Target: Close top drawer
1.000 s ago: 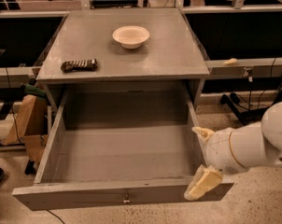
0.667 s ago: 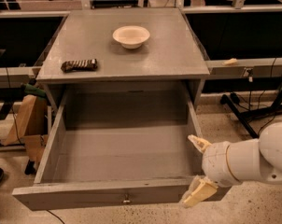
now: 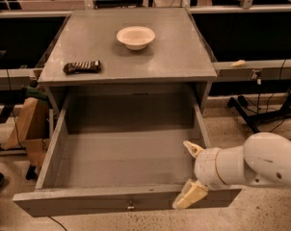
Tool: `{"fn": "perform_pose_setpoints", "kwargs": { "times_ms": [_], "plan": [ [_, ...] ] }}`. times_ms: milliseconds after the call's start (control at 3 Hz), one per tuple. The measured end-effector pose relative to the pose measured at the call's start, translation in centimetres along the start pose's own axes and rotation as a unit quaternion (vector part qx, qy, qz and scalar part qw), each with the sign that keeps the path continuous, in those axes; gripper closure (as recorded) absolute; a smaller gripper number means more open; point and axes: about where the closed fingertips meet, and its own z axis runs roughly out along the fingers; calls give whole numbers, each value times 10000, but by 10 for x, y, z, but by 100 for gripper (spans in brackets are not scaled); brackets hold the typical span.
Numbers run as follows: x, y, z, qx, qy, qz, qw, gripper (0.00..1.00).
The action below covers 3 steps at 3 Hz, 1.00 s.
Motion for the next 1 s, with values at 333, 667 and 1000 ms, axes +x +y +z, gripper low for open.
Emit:
{"fn": "perform_pose_setpoints", "kwargs": {
  "times_ms": [333,667,1000],
  "plan": [
    [4,-12,23,-82,85,133,9998,18],
    [2,-10,19,-81,85,133,9998,41],
    [2,-7,17,-81,85,133,9998,64]
  ]
}}
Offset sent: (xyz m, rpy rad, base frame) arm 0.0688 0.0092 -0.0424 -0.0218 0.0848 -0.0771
